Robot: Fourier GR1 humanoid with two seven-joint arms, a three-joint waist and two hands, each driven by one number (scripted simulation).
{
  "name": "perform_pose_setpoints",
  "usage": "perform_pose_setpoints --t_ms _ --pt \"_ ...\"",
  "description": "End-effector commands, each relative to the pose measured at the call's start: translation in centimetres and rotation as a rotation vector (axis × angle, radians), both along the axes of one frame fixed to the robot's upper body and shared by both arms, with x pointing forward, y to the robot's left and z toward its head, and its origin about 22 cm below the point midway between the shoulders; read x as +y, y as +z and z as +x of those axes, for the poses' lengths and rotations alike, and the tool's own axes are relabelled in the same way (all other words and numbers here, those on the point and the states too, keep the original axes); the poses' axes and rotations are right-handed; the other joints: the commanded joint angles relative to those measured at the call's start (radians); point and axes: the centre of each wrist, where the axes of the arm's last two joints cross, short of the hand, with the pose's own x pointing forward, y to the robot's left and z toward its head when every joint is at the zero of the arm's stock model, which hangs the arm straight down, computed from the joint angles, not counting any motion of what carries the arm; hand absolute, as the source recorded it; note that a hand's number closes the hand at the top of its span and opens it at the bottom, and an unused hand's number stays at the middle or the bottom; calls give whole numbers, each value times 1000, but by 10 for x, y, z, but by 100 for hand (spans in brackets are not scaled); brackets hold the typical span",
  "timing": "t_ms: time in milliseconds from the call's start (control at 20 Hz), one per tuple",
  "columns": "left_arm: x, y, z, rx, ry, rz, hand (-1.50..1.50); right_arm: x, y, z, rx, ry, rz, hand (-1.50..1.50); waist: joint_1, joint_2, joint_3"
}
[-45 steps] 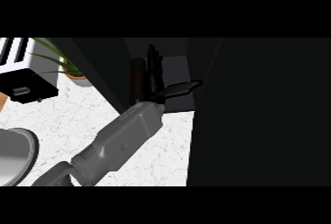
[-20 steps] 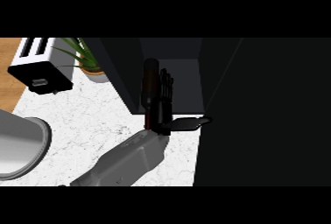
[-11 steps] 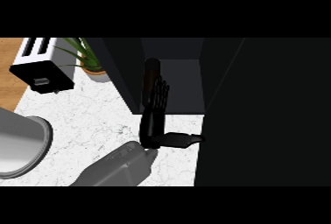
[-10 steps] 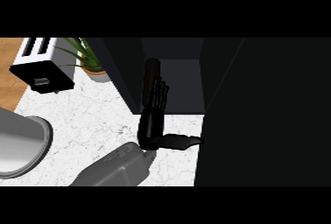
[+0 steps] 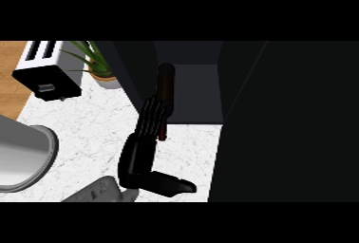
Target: Pick up the wine, place it into the cabinet and close the cabinet
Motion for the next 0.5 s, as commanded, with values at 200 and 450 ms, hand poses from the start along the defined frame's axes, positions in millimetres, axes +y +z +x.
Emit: perform_pose_setpoints --t_ms 200,450 --pt "50 18 -45 5 -94 -12 150 -1 9 -20 -14 189 -125 150 -1 -1 -1" --pt "84 29 -47 -21 -70 -4 150 11 3 -32 49 317 -86 150 -5 -1 -1"
